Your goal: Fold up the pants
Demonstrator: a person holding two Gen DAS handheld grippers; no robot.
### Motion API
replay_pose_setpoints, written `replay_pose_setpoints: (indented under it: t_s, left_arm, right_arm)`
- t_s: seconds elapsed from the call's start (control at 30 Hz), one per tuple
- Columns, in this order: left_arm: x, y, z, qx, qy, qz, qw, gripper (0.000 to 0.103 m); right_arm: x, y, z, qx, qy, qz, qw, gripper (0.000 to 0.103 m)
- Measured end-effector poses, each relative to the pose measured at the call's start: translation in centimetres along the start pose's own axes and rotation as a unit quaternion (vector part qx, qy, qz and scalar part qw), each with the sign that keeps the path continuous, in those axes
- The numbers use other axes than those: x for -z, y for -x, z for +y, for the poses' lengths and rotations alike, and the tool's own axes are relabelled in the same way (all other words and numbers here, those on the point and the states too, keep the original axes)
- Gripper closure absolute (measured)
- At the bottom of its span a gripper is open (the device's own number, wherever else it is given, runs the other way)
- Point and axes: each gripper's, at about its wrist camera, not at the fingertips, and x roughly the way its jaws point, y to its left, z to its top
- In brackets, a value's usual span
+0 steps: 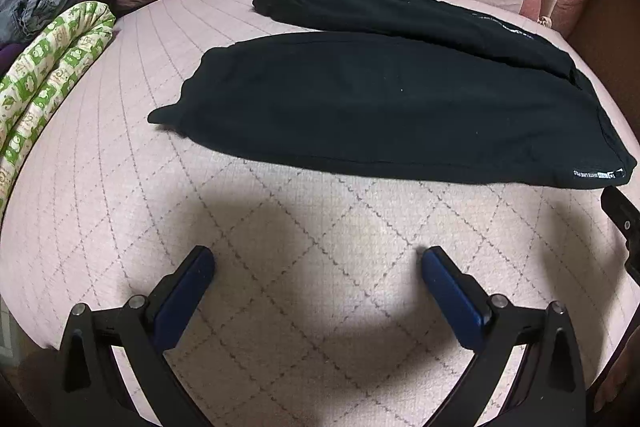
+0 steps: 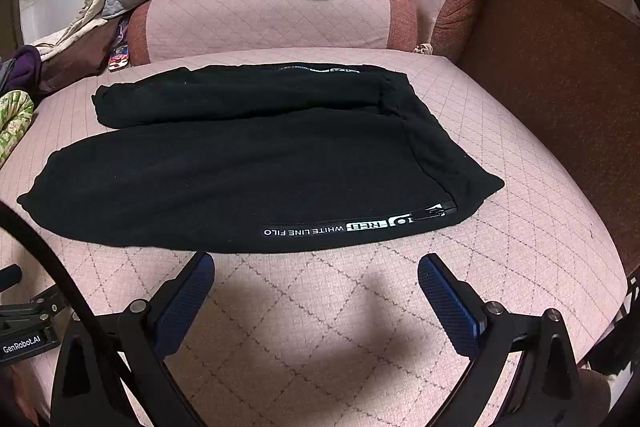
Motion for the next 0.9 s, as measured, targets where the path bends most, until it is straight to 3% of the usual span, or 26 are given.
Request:
replay_pose_setpoints:
  t_s: [0.07,0.4,0.9]
  left_arm:
    - [0.0,0.0,0.0,0.003,-0.007,-0.001,1.0,0.0]
    - [0.5,1.2,-0.1,-0.001,-0.011,-0.008,0.9999,0.0]
    - [-0.3,7.1,-0.4,0.0,-0.011,-0.082,0.9966,0.0]
  right_arm:
    - [-2.3,-1.3,0.2,0.002,-0.003,0.009,1.0,0.0]
    - [-2.3,-0.6,0.6,-0.006,0.0,0.009,1.0,0.0]
    - [-2.4,1.9,1.0,0.008,0.002,-0.034,0.999,0.0]
